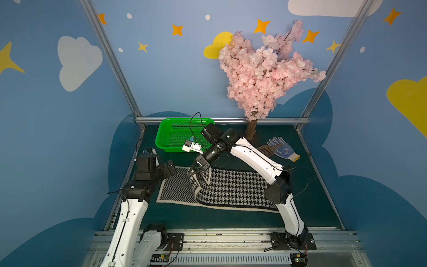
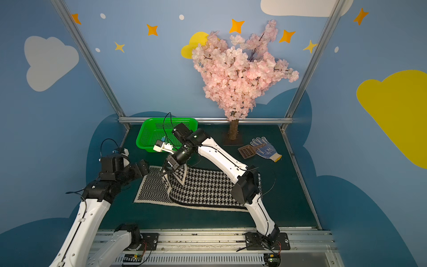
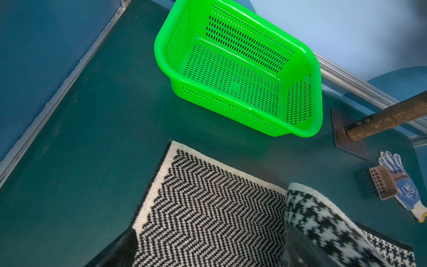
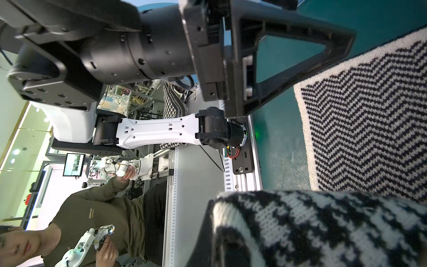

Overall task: Roll up the scarf and place it into the basket
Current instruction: Flatten out the scarf at the center of the board.

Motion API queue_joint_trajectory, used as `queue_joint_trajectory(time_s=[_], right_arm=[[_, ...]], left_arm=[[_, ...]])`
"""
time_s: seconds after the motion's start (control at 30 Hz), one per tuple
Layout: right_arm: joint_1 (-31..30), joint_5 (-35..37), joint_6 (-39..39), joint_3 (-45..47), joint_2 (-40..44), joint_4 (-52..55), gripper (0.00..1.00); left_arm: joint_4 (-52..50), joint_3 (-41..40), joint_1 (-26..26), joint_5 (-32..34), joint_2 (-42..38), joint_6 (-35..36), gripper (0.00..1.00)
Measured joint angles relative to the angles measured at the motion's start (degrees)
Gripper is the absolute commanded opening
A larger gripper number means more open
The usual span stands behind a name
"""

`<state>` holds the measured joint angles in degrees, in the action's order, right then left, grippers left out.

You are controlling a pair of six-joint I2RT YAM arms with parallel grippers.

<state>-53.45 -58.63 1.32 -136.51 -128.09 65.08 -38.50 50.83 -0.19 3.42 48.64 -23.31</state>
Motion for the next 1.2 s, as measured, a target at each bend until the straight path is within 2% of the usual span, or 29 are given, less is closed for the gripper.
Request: queue_joint_trajectory(time_s=[0.5,1.0,1.13,1.2], right_arm=[[-3.0,-3.3,3.0,-3.3,-13.2,-5.7,0.03],[-2.1,-0.6,18.5,-3.9,-18.8,-28.1,0.07],[-2.1,0.0,21.0,-3.3,-20.4,-31.5,0.11],[-2.2,0.3,22.8,-3.1,-21.0,-34.1,0.21]], left_arm=[[0.0,0.0,0.2,1.4,-1.5,0.1,1.0],[-0.6,-0.7,0.5,2.1,-4.5,-0.1,1.0],[-0.8,-0.9,0.5,2.2,-4.6,-0.3,1.0],[-0.8,-1.2,0.5,2.2,-4.9,-0.5,1.0]])
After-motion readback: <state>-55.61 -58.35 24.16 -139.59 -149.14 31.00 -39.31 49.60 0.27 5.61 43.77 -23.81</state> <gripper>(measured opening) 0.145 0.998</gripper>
